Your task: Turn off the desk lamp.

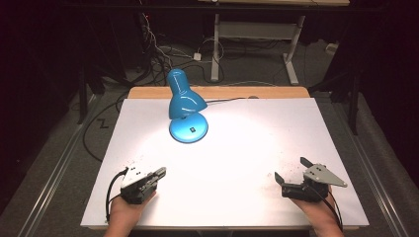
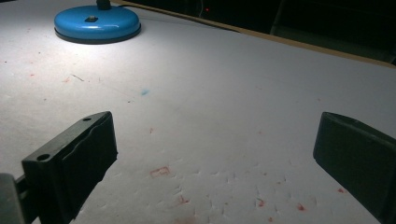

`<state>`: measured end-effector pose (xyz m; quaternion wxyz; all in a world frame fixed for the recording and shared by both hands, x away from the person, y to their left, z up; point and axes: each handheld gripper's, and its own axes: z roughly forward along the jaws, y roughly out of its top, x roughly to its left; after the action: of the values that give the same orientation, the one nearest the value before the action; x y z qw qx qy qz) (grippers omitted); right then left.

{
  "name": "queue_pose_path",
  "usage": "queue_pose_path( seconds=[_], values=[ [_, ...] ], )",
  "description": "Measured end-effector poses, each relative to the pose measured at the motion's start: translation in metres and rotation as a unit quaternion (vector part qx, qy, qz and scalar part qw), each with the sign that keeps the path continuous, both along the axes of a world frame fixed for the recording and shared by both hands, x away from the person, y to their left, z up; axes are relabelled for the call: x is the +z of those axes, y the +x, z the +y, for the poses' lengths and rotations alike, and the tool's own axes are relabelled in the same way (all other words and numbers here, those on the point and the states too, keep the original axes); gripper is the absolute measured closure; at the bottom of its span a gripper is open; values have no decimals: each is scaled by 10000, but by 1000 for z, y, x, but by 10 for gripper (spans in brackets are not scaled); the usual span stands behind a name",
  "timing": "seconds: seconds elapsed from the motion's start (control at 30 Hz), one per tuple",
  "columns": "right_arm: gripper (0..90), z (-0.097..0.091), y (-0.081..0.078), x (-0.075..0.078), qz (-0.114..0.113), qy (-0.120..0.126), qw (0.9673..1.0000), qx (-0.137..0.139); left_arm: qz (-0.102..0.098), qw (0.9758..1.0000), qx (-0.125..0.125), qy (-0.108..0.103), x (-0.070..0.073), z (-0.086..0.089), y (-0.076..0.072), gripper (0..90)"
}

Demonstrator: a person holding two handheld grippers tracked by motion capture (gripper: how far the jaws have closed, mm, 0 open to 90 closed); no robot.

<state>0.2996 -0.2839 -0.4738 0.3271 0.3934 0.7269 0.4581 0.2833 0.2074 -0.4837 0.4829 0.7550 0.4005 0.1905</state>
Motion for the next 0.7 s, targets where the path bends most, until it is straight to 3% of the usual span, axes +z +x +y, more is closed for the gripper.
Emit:
queue_pose_path(
  seconds=[0.6,0.7],
  values=[
    [4,0,-1,1,38,11,10000,50,34,10000,-8,66,-1,-3,3,878],
    [4,0,-1,1,33,15,10000,92,151,9999,11,4,-3,-3,7,878]
  ],
)
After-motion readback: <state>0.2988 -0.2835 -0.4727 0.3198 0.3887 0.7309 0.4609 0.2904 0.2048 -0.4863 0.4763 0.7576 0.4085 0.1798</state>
